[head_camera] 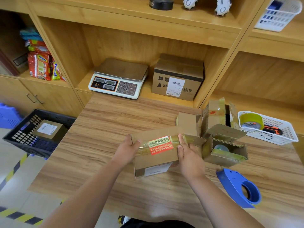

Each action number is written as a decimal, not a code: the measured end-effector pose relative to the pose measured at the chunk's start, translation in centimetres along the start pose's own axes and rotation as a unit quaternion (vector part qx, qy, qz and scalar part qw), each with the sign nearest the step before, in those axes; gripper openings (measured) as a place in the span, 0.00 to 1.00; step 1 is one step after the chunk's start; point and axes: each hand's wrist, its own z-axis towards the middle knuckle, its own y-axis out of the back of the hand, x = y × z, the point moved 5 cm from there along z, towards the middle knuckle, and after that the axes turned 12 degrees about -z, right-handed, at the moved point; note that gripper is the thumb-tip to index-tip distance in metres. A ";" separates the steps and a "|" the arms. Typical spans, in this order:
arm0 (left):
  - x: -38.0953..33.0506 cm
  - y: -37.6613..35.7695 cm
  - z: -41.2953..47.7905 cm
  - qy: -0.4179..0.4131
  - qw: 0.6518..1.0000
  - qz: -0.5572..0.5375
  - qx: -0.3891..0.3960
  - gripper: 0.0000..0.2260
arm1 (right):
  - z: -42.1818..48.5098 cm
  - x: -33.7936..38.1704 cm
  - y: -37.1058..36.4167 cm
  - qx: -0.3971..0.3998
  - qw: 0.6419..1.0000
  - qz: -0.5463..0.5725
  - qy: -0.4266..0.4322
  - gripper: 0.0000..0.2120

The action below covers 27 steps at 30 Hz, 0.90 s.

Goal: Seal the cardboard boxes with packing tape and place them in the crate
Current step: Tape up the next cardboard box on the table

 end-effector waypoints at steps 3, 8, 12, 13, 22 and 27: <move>-0.1 0.3 -0.2 -0.013 1.000 -0.028 0.002 0.13 | -0.1 0.1 0.1 0.001 1.000 0.004 0.000 0.22; -0.1 0.1 -0.9 -0.014 0.995 -0.096 0.038 0.07 | -0.1 0.1 0.2 0.003 1.000 0.006 -0.001 0.22; 0.4 -0.3 -1.5 -0.008 0.989 -0.145 0.041 0.24 | -0.2 0.0 0.2 0.003 1.000 0.003 -0.002 0.22; 0.6 -0.6 -1.6 -0.007 0.986 -0.157 0.053 0.25 | -0.2 0.0 0.3 0.005 1.000 0.000 -0.004 0.22; 0.3 -0.6 -1.4 -0.015 0.995 -0.101 0.020 0.21 | -0.2 0.1 0.0 0.021 0.999 -0.013 -0.024 0.22; 0.0 -0.8 -2.2 -0.021 0.992 -0.121 -0.006 0.23 | -0.2 -0.4 0.0 0.034 0.996 0.048 -0.067 0.26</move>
